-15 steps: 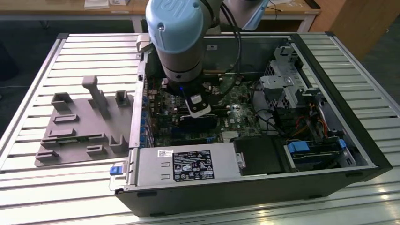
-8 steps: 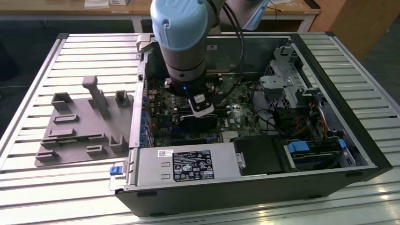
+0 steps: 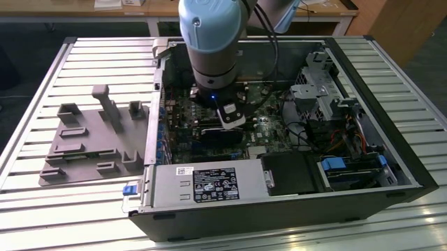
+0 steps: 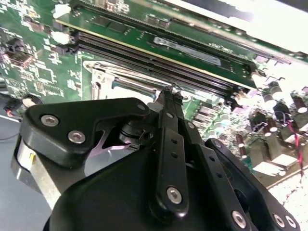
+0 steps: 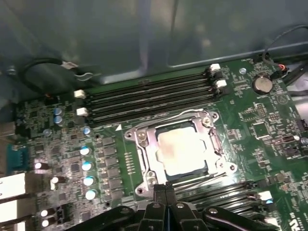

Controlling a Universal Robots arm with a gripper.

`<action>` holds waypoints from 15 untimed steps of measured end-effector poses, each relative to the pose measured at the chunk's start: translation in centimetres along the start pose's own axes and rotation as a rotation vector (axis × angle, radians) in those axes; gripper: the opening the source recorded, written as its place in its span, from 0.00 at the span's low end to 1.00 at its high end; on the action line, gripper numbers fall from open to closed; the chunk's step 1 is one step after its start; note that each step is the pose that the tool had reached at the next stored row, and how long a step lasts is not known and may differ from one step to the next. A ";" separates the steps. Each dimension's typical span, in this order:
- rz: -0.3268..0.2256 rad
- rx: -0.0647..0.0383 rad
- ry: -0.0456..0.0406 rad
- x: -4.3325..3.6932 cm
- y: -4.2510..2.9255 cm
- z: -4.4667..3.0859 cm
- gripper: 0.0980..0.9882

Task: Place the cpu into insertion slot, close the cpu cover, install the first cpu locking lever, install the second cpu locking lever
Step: 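Install the second cpu locking lever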

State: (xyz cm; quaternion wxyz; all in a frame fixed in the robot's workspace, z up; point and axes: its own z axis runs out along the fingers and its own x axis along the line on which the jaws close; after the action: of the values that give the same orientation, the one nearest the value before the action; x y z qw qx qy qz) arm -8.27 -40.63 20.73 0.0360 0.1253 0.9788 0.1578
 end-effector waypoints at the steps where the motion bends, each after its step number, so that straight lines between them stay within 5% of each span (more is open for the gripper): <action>1: 0.001 0.004 -0.0014 -0.06 0.11 0.03 0.01; 15: 0.006 0.067 -0.0208 -0.48 2.04 0.70 0.01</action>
State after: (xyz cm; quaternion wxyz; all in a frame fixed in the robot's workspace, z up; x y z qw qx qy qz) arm -7.25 -38.67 20.74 0.0414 0.1312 0.9827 0.1238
